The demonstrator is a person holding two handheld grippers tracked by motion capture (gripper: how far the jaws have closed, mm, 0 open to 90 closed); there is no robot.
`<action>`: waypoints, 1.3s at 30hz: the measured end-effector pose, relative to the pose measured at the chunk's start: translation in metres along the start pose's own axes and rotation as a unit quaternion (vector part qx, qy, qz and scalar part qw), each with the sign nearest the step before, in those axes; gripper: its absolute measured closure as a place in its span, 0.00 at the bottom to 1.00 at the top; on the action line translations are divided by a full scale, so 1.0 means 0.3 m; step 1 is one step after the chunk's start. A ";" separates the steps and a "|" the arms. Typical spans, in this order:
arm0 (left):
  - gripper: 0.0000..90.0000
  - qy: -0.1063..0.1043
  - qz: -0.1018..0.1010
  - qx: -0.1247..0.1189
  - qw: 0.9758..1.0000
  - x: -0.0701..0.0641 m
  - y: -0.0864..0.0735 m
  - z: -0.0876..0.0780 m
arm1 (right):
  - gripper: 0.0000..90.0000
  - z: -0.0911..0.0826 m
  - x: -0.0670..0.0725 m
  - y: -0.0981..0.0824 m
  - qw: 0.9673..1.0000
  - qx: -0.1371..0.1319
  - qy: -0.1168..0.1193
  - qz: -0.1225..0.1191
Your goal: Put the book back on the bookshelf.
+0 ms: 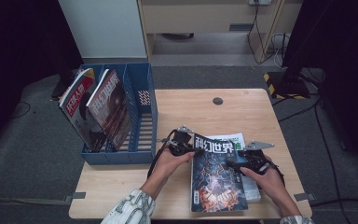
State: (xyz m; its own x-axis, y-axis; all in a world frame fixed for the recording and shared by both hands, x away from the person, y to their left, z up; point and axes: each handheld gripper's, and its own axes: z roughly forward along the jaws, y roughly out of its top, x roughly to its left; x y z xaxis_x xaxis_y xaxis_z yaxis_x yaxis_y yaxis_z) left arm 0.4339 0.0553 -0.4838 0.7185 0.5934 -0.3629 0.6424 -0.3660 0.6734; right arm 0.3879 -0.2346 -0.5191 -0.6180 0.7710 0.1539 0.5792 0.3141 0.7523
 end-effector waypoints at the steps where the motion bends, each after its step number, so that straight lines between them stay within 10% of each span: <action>1: 0.73 0.000 -0.002 0.000 1.000 0.001 0.002 0.001 | 0.27 0.003 0.002 0.001 1.000 0.000 -0.004 -0.007; 39: 0.63 -0.008 -0.019 0.021 1.000 -0.023 0.104 0.097 | 0.35 0.003 0.024 0.007 0.999 0.000 -0.014 -0.039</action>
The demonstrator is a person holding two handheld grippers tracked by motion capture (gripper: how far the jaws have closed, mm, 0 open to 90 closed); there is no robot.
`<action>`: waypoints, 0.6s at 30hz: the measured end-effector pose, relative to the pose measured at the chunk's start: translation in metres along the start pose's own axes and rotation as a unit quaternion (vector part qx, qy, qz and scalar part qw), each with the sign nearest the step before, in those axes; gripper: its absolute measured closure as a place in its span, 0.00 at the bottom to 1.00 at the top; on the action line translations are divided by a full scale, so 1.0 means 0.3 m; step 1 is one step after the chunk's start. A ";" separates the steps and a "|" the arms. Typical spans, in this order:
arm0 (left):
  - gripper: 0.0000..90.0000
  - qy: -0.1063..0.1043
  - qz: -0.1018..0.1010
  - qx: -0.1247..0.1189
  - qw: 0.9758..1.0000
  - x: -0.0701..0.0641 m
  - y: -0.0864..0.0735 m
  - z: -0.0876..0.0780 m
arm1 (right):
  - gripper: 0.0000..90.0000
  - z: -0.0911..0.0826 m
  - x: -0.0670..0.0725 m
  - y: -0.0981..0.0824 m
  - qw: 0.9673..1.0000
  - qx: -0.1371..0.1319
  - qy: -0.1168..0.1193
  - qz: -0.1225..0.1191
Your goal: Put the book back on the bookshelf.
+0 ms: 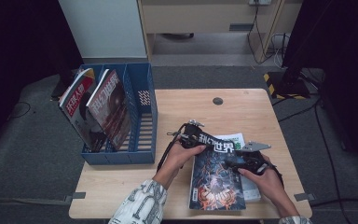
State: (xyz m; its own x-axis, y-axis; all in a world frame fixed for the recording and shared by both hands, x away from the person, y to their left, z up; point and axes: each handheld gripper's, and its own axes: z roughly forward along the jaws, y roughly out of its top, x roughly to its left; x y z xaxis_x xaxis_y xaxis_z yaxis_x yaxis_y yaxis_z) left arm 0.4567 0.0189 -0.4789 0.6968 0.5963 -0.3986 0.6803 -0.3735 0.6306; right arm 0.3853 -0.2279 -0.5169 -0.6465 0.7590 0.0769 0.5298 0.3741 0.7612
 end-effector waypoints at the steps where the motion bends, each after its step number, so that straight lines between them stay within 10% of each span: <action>1: 0.63 -0.001 0.001 0.001 1.000 0.002 0.002 0.001 | 0.35 0.000 0.000 0.000 1.000 -0.001 -0.001 -0.002; 18: 0.61 -0.009 -0.018 0.001 1.000 0.012 0.013 0.028 | 0.35 0.002 0.007 -0.002 1.000 -0.008 -0.003 -0.011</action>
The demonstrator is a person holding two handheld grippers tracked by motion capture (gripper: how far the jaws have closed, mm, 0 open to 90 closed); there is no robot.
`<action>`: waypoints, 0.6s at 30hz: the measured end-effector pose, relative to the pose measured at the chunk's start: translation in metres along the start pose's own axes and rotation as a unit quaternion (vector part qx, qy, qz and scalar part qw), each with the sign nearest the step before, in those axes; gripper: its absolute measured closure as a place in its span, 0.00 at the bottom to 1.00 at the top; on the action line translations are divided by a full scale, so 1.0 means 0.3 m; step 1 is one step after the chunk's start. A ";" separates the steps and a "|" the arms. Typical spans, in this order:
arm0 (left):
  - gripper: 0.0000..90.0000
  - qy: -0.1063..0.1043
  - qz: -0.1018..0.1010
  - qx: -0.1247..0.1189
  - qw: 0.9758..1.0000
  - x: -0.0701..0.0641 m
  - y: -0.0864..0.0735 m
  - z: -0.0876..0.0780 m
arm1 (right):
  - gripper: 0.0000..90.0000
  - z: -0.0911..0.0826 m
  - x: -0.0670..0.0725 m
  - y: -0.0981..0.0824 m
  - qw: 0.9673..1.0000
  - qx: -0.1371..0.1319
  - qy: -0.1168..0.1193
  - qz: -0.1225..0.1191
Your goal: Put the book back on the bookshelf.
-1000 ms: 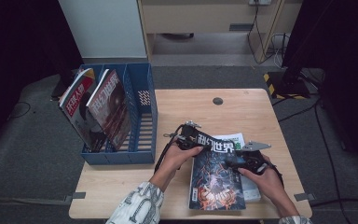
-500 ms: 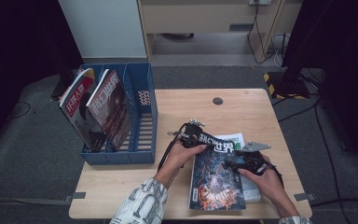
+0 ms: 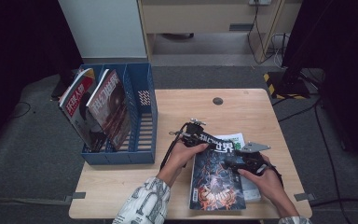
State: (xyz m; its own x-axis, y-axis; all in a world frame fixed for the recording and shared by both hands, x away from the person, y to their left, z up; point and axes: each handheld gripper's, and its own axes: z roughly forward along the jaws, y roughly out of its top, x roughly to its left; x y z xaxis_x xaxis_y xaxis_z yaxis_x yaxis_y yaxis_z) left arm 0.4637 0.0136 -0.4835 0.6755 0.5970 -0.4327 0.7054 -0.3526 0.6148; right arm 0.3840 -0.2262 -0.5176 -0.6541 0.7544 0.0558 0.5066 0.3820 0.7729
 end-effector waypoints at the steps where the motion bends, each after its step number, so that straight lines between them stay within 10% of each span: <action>1: 0.61 0.000 0.000 0.001 1.000 0.000 0.001 0.001 | 0.36 0.000 0.000 0.000 1.000 -0.001 -0.001 -0.001; 18: 0.84 0.007 -0.020 0.003 1.000 -0.002 0.013 -0.008 | 0.32 -0.001 -0.005 -0.007 1.000 -0.004 0.003 0.010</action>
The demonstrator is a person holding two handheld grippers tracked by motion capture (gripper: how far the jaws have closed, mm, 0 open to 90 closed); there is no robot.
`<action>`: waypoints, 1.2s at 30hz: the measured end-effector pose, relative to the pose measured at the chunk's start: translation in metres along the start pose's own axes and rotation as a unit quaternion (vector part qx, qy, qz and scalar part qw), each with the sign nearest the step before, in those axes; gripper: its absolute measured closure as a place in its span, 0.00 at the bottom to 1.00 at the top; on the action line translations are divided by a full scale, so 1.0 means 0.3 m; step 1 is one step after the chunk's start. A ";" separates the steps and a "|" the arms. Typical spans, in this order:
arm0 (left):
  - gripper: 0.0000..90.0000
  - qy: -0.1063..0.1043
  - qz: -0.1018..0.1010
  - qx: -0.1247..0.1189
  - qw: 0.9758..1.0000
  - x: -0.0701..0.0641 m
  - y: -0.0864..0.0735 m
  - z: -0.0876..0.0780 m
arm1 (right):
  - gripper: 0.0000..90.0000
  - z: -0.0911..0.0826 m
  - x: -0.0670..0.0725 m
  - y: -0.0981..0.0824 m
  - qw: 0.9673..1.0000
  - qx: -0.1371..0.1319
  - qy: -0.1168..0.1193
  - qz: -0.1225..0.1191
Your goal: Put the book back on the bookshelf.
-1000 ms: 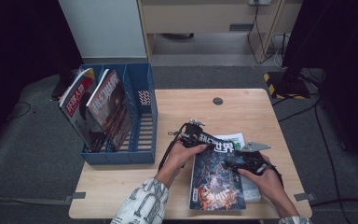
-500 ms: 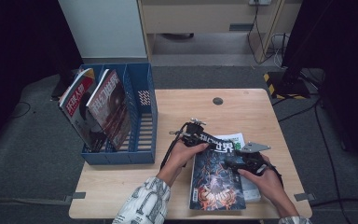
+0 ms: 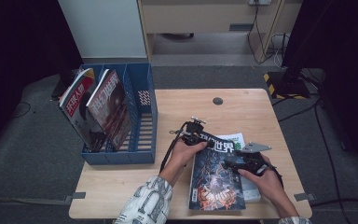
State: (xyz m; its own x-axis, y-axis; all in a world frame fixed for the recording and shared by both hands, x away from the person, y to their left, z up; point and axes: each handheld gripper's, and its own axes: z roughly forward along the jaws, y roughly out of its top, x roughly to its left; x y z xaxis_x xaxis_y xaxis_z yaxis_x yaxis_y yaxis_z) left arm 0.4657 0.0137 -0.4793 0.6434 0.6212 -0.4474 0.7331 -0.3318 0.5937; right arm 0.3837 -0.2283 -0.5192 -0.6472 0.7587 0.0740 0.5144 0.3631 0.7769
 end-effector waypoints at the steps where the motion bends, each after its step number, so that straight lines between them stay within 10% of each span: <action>1: 0.84 -0.001 0.002 -0.001 1.000 -0.002 0.000 -0.003 | 0.30 0.001 0.000 0.000 1.000 -0.002 0.000 0.004; 19: 0.87 0.003 0.035 -0.027 0.999 -0.064 0.020 -0.081 | 0.21 -0.029 -0.035 -0.009 0.999 -0.006 -0.006 0.034; 36: 0.89 0.009 0.052 -0.047 0.997 -0.104 0.054 -0.176 | 0.22 -0.109 -0.182 -0.071 0.986 0.013 -0.140 0.086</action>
State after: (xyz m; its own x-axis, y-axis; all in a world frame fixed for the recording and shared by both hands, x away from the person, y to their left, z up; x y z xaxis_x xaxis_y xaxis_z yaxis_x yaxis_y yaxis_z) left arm 0.4459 0.0264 -0.4204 0.7102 0.5995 -0.3690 0.6381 -0.3268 0.6971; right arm 0.3897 -0.2951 -0.5194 -0.3701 0.9287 0.0238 0.6195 0.2276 0.7513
